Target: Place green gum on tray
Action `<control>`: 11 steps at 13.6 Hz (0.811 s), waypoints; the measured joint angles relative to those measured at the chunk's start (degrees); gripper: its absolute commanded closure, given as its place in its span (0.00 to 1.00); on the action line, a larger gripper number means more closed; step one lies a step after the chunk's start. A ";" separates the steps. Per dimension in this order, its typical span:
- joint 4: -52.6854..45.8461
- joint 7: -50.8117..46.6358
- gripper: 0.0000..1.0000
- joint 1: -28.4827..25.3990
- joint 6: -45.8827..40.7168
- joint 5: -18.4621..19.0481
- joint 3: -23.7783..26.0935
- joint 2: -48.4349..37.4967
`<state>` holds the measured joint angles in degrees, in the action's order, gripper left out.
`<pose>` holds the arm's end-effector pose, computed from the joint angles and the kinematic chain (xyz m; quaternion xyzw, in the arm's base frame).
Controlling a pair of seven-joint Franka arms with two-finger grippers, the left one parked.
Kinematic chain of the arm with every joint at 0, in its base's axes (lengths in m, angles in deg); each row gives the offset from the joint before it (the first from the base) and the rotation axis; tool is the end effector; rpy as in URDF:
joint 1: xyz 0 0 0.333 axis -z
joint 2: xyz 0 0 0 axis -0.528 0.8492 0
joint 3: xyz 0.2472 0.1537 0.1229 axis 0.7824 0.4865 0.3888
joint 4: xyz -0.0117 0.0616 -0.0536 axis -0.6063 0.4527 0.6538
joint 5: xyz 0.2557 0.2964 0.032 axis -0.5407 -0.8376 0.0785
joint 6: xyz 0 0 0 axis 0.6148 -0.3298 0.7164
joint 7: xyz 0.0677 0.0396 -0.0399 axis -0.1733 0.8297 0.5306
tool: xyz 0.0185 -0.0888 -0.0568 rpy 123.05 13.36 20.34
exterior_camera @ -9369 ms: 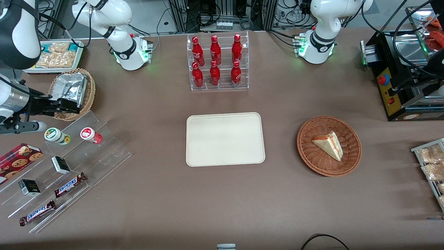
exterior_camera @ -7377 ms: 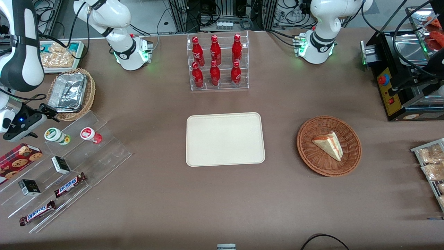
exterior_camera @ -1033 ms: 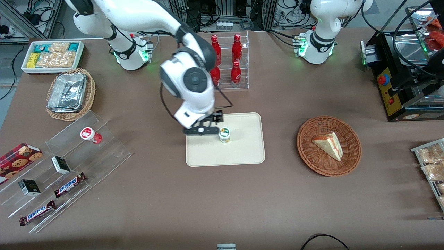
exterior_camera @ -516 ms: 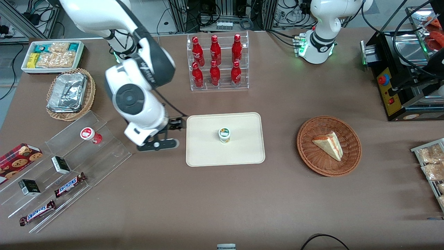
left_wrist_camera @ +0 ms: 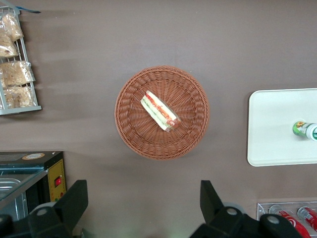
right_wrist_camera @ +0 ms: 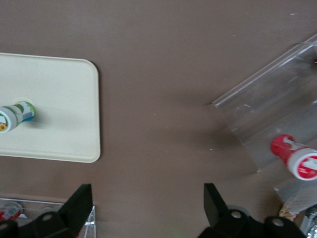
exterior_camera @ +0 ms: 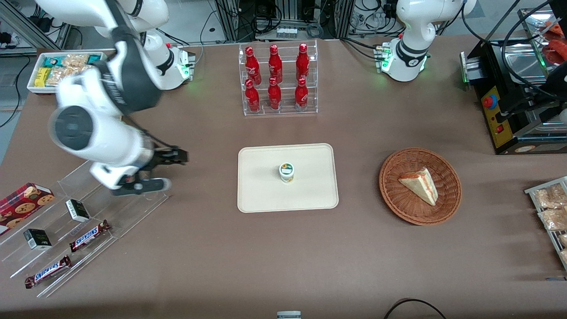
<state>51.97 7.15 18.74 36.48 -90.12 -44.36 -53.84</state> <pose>0.5949 0.1532 0.5015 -0.9953 -0.0367 0.0885 0.0117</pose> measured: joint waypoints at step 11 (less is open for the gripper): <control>2.94 8.69 0.00 19.73 -13.93 2.39 3.42 -11.19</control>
<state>54.92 15.83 38.46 22.55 -87.73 -40.94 -65.04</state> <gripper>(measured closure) 0.000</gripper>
